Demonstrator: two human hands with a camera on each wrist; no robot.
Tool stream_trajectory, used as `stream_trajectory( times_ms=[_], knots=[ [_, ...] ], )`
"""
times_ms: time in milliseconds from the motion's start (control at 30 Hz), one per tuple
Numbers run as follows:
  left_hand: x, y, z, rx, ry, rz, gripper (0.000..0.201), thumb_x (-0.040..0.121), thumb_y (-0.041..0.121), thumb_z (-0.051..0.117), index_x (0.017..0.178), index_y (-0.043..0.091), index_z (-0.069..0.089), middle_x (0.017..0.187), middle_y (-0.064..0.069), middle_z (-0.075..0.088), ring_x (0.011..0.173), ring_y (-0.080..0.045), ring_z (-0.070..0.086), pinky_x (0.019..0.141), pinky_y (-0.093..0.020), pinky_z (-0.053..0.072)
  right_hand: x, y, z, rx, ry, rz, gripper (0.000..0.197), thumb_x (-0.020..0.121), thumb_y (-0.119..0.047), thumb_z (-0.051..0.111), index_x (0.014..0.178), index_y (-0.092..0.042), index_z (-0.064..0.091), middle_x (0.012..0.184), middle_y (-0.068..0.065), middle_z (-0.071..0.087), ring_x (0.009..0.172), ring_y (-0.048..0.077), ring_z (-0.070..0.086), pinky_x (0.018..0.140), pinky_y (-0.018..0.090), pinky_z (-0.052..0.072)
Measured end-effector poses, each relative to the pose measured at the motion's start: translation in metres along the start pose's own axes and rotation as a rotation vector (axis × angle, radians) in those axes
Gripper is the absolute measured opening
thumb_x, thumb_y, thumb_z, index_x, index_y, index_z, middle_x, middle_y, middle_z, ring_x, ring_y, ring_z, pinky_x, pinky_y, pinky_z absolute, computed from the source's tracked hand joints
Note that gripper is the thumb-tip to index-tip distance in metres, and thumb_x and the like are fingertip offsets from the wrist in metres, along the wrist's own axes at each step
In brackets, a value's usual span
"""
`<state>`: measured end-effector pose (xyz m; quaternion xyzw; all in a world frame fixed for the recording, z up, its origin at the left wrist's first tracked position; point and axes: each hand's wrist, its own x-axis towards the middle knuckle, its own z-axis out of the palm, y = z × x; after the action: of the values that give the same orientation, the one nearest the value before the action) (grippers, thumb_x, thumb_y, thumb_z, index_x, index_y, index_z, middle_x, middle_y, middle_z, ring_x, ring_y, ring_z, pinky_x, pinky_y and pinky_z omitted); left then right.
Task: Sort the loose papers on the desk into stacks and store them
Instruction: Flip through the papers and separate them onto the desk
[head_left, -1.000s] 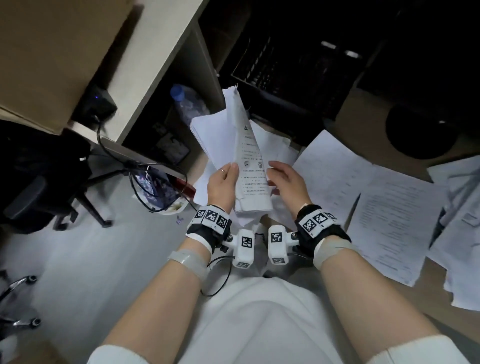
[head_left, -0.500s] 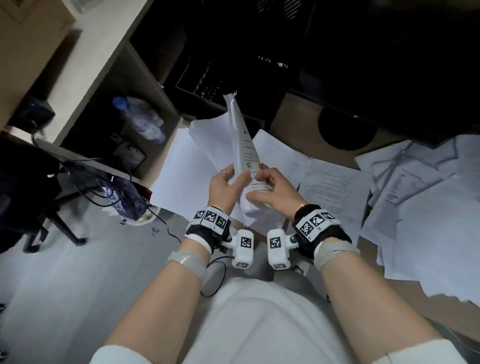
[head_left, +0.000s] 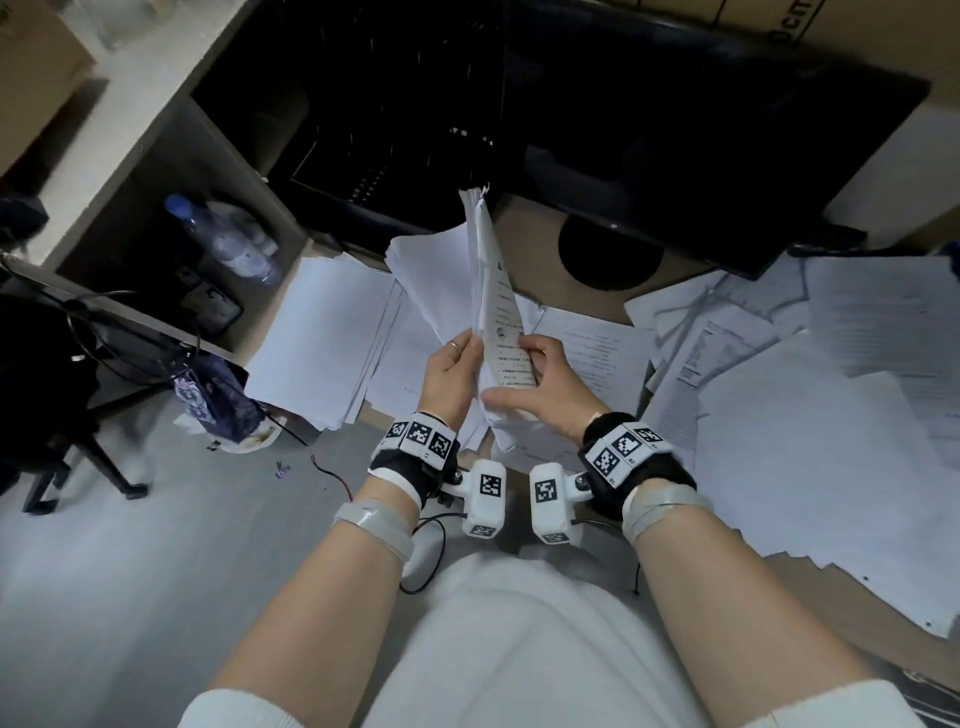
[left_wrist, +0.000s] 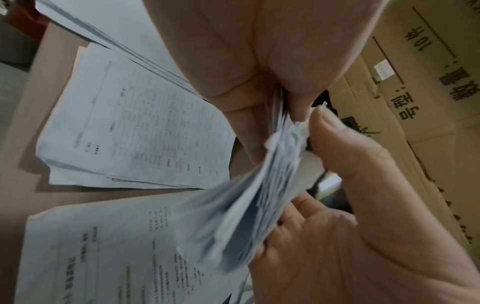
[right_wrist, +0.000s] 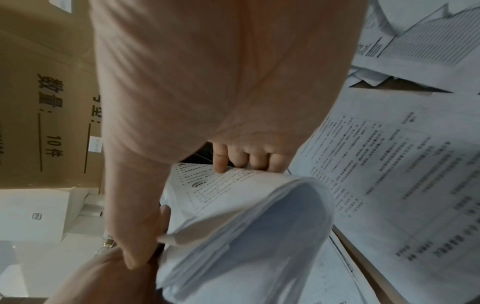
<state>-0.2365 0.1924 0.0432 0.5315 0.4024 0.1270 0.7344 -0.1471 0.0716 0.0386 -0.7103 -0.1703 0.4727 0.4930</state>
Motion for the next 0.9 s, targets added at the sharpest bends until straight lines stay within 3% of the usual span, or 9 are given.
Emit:
stream_trajectory(
  times_ms=[200,300,367,500,600,733,800,867,900],
  knots=[
    [-0.012,-0.002,0.018,-0.004,-0.021,0.012,0.034,0.105,0.008,0.044,0.134,-0.007,0.055,0.126,-0.026,0.064,0.111,-0.033,0.065,0.095,-0.040,0.057,-0.009,0.008,-0.014,-0.009,-0.021,0.027,0.084,0.071,-0.016,0.080,0.135,-0.020,0.026,0.131,0.001,0.052,0.118,0.015,0.056,0.099,0.027,0.047],
    [-0.018,0.000,0.024,0.007,-0.042,0.024,0.029,0.104,0.004,0.045,0.128,-0.003,0.059,0.114,-0.016,0.070,0.101,-0.025,0.069,0.089,-0.033,0.059,-0.014,0.008,-0.019,0.016,-0.011,0.046,0.072,0.076,-0.015,0.075,0.131,-0.019,0.028,0.128,0.002,0.055,0.114,0.015,0.058,0.091,0.025,0.049],
    [-0.019,0.004,0.027,0.045,-0.051,0.047,0.028,0.100,0.000,0.051,0.126,0.000,0.062,0.107,-0.008,0.074,0.096,-0.020,0.072,0.086,-0.030,0.059,-0.016,0.007,-0.021,0.038,-0.001,0.044,0.071,0.073,-0.022,0.072,0.129,-0.021,0.028,0.128,0.002,0.056,0.113,0.016,0.058,0.093,0.030,0.050],
    [-0.016,0.011,0.028,0.155,-0.066,0.098,0.029,0.094,0.001,0.060,0.122,0.007,0.068,0.108,-0.003,0.076,0.103,-0.021,0.072,0.093,-0.039,0.058,-0.019,0.003,-0.021,0.084,0.032,0.032,0.072,0.078,-0.028,0.077,0.131,-0.021,0.028,0.123,-0.001,0.056,0.112,0.015,0.058,0.093,0.029,0.048],
    [-0.012,0.013,0.025,0.273,-0.072,0.150,0.040,0.084,0.003,0.072,0.123,0.014,0.067,0.114,0.004,0.073,0.112,-0.009,0.067,0.103,-0.038,0.052,-0.019,-0.001,-0.018,0.090,0.061,0.021,0.071,0.079,-0.026,0.078,0.131,-0.018,0.030,0.119,-0.001,0.058,0.107,0.012,0.060,0.086,0.025,0.047],
    [0.006,0.012,0.013,0.363,-0.069,0.153,0.056,0.071,0.019,0.080,0.125,0.013,0.066,0.115,0.000,0.073,0.111,-0.015,0.068,0.098,-0.040,0.055,-0.011,-0.012,-0.014,0.119,0.146,0.015,0.050,0.088,-0.016,0.068,0.128,-0.013,0.039,0.111,0.000,0.061,0.099,0.013,0.061,0.074,0.018,0.045],
    [0.016,0.013,0.005,0.387,-0.035,0.106,0.040,0.076,0.019,0.082,0.114,0.014,0.072,0.105,-0.002,0.076,0.099,-0.018,0.072,0.092,-0.043,0.058,-0.008,-0.018,-0.013,0.149,0.192,0.029,0.037,0.093,-0.020,0.062,0.125,-0.012,0.048,0.112,0.002,0.063,0.103,0.020,0.062,0.078,0.024,0.046],
    [0.026,0.018,-0.002,0.403,-0.015,0.048,0.018,0.080,0.025,0.081,0.094,0.015,0.077,0.089,-0.003,0.078,0.083,-0.022,0.074,0.082,-0.041,0.061,-0.005,-0.023,-0.010,0.133,0.228,0.028,0.023,0.096,-0.028,0.059,0.116,-0.017,0.053,0.109,-0.008,0.063,0.102,0.014,0.061,0.086,0.029,0.045],
    [0.031,0.020,-0.005,0.423,-0.015,0.020,0.017,0.080,0.031,0.080,0.083,0.015,0.077,0.080,-0.004,0.077,0.074,-0.023,0.072,0.074,-0.037,0.061,-0.004,-0.026,-0.007,0.126,0.239,0.020,0.019,0.098,-0.030,0.057,0.114,-0.021,0.054,0.108,-0.012,0.062,0.101,0.009,0.059,0.089,0.029,0.043]
  ],
)
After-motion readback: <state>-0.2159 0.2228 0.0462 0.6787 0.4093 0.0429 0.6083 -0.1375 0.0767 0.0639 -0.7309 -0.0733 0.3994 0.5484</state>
